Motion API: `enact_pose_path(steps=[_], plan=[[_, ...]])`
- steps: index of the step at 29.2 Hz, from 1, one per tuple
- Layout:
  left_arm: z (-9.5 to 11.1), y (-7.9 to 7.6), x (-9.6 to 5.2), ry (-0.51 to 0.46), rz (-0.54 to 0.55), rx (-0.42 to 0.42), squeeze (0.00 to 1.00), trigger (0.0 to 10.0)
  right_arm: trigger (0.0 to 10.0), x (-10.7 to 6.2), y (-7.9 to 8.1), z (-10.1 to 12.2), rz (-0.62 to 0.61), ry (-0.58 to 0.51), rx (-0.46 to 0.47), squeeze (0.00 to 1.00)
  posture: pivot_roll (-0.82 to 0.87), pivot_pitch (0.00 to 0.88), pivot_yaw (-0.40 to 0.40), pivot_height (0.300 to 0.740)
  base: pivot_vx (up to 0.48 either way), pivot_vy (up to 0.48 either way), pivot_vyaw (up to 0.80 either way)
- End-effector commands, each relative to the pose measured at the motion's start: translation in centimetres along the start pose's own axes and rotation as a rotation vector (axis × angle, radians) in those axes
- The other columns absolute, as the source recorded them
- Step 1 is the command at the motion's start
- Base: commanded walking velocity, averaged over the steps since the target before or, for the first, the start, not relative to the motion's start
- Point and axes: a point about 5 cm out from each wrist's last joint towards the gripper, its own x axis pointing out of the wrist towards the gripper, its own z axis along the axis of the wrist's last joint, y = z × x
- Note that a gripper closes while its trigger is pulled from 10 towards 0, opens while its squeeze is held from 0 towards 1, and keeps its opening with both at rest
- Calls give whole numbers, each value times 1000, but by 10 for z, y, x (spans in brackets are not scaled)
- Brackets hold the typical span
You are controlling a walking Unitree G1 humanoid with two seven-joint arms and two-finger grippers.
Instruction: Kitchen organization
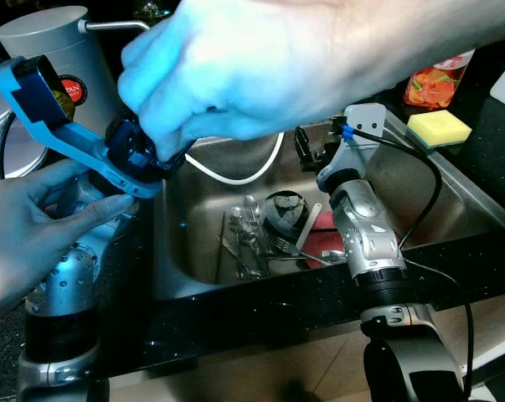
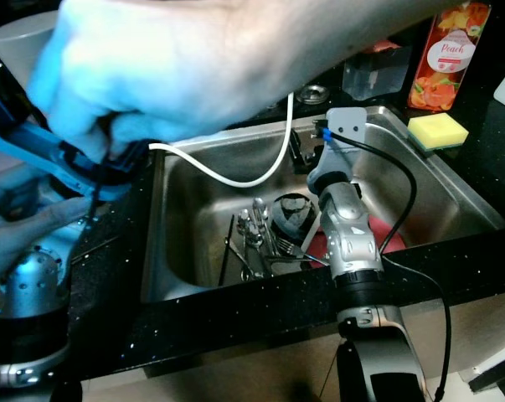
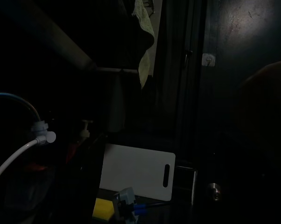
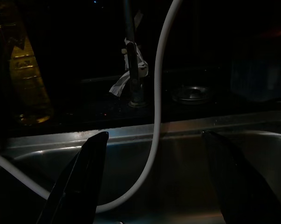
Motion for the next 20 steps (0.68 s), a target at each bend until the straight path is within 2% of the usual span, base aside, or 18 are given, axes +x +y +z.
enact_pose_path(steps=[1,20], plan=[[-3,-1,0,3,-2,-1,0,10000,10000,1,3,3,9,-13,3,0,-81,0,85,740,0,0,0],[-4,-3,-1,8,0,1,0,10000,10000,0,2,2,4,-9,4,0,-83,0,86,740,0,0,0]])
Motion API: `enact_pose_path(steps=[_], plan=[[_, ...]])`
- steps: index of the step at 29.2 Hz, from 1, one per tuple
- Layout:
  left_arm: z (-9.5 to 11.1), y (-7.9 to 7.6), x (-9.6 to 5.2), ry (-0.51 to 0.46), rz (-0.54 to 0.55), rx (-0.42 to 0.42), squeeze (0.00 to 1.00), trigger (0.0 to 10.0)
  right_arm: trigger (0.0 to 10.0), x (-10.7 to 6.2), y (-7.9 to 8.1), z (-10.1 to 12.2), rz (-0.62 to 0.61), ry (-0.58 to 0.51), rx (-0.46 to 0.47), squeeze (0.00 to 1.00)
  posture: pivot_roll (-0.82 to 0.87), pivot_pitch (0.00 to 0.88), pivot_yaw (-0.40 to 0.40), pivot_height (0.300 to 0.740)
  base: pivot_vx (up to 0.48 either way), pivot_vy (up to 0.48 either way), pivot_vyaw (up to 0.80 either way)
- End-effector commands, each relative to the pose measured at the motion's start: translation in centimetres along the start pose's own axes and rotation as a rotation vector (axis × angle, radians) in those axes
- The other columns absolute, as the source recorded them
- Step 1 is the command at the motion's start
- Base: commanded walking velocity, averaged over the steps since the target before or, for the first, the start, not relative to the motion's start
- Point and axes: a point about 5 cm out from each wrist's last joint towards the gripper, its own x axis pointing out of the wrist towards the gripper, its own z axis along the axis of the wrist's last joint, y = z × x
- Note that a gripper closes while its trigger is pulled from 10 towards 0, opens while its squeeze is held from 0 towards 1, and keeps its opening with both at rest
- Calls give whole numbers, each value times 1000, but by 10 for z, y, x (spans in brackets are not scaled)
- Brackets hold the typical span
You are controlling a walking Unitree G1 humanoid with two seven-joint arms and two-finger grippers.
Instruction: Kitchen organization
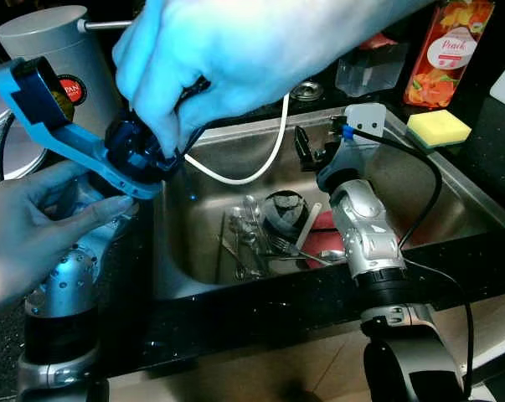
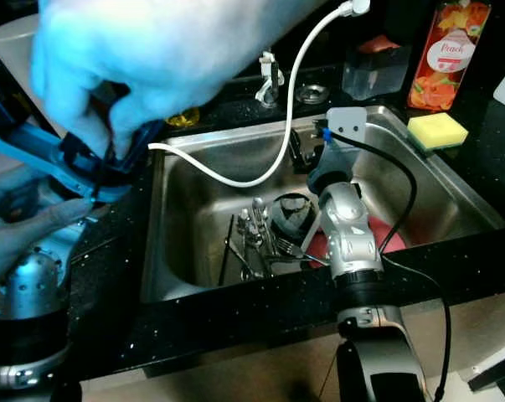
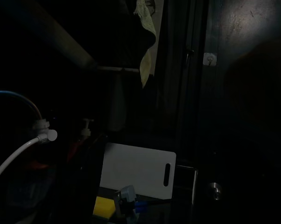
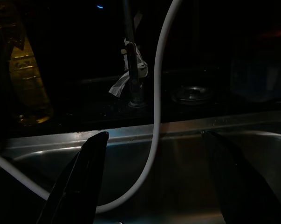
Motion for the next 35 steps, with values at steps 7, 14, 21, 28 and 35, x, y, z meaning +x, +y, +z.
enact_pose_path(steps=[7,14,21,28,35], plan=[[-3,-4,0,4,-7,0,0,10000,10000,0,3,1,5,-5,5,0,-82,0,86,740,0,0,0],[-3,-4,0,5,-5,0,0,10000,10000,0,3,1,5,-5,5,0,-82,0,86,740,0,0,0],[-3,-4,0,5,-6,0,0,10000,10000,0,3,1,5,-7,6,0,-82,0,86,740,0,0,0],[-3,-3,0,6,-6,1,0,10000,10000,0,3,1,4,-6,6,0,-81,0,87,740,0,0,0],[-3,-3,0,5,-7,2,0,10000,10000,0,3,2,4,-7,6,0,-81,0,87,740,0,0,0]])
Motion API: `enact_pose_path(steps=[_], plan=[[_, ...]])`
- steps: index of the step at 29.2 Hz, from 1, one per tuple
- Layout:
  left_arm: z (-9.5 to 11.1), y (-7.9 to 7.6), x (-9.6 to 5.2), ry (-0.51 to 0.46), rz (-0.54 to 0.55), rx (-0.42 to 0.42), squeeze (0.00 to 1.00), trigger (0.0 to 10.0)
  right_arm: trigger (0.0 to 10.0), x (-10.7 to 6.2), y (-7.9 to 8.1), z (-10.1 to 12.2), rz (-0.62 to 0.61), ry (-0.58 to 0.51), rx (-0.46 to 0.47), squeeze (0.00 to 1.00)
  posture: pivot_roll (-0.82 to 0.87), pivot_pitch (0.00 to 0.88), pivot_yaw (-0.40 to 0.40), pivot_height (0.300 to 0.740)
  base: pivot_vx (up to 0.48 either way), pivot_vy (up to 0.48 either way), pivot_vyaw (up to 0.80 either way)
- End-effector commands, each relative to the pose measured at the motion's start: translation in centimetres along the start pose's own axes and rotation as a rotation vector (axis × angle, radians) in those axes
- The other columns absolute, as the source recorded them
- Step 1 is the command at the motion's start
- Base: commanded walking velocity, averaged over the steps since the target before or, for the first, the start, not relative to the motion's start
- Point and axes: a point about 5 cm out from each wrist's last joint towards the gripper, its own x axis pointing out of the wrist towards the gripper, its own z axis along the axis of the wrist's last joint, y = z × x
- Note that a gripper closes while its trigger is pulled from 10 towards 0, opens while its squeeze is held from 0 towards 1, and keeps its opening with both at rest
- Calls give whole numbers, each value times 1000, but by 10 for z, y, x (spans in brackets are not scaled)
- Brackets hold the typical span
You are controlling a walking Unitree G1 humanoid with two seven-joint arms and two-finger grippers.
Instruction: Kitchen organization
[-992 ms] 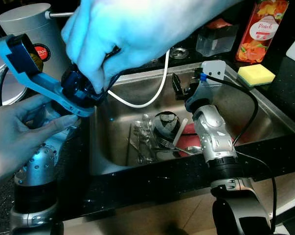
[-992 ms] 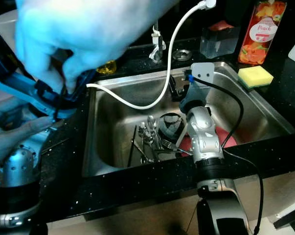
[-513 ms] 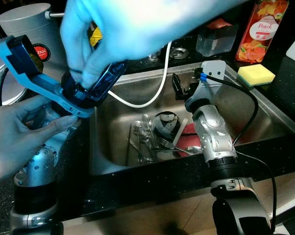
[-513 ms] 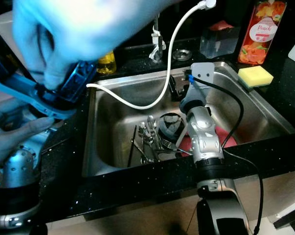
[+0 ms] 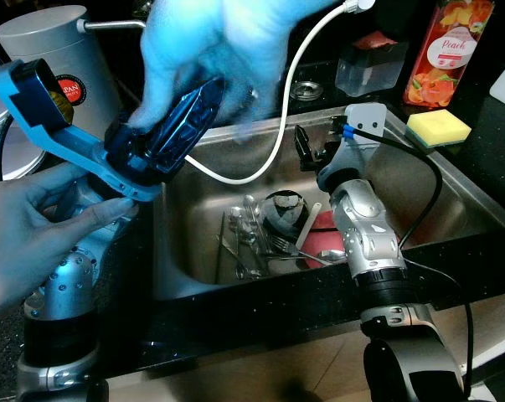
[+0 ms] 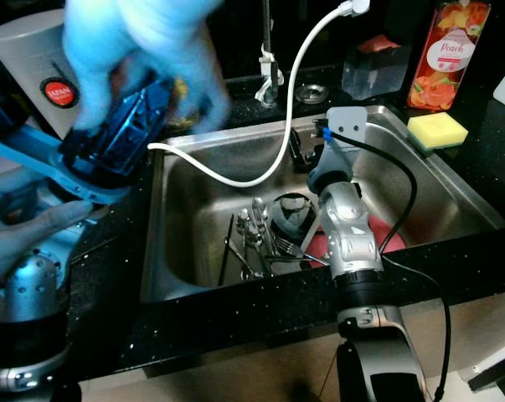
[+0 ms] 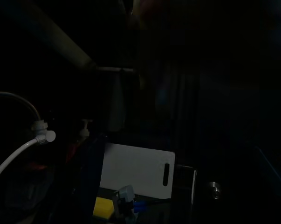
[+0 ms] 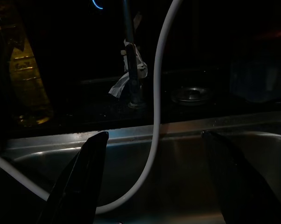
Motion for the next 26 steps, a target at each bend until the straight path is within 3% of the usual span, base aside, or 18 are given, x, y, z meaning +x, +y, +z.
enact_pose_path(steps=[1,26], plan=[[-3,-1,1,6,-3,-3,0,10000,10000,0,3,1,4,-4,6,0,-81,0,87,740,0,0,0],[-3,-1,1,11,-11,-1,0,10000,10000,2,3,2,7,-9,7,0,-82,0,91,740,0,0,0]])
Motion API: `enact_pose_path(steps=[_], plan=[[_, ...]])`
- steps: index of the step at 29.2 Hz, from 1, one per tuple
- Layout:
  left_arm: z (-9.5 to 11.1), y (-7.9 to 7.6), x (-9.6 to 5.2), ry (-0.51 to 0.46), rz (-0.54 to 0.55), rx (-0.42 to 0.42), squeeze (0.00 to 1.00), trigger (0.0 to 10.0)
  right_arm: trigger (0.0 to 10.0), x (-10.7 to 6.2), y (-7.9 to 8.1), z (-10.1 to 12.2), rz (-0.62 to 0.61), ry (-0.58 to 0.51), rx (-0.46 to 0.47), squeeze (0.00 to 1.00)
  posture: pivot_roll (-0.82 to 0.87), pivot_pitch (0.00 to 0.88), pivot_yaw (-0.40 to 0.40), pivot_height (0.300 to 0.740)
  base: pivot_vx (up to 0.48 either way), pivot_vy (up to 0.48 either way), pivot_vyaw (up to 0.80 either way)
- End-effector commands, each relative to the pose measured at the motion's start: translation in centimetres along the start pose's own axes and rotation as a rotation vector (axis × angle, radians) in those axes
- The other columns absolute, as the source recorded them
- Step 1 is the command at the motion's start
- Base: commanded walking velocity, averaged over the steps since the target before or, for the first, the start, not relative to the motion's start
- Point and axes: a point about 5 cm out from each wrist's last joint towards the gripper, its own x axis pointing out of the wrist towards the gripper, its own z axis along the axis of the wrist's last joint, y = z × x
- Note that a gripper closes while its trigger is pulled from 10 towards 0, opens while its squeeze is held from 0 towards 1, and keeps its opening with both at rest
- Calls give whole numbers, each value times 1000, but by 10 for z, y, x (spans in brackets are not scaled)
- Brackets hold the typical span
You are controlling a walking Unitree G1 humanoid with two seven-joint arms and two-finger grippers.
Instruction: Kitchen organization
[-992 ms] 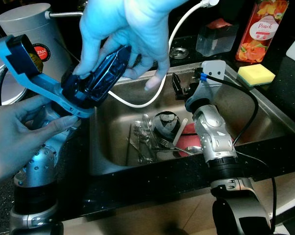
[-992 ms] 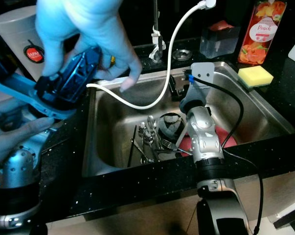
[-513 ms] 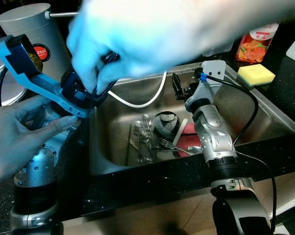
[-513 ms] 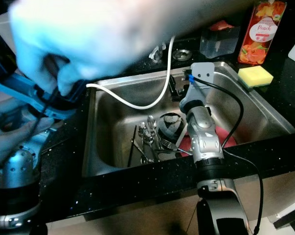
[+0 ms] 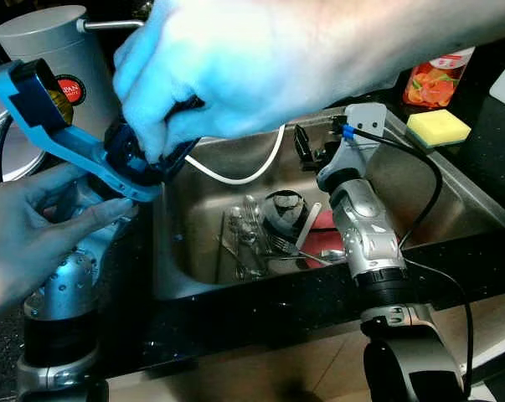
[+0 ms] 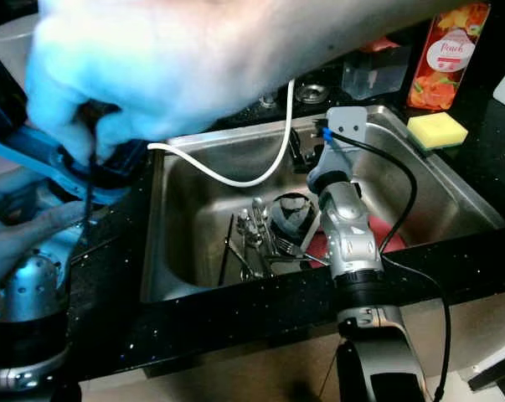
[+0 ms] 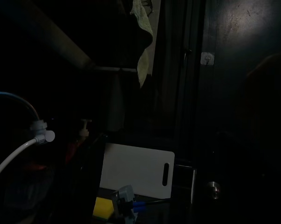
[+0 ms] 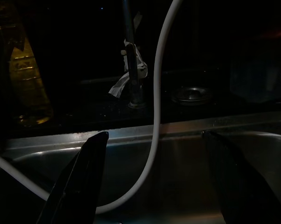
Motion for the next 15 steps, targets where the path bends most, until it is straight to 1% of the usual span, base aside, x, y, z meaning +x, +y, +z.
enact_pose_path(steps=[1,15], plan=[[-3,0,1,11,-5,-1,0,10000,10000,2,3,2,7,-9,6,0,-82,0,91,740,0,0,0],[-3,1,2,9,-7,0,0,10000,10000,2,3,2,9,-11,4,0,-82,0,88,740,0,0,0]])
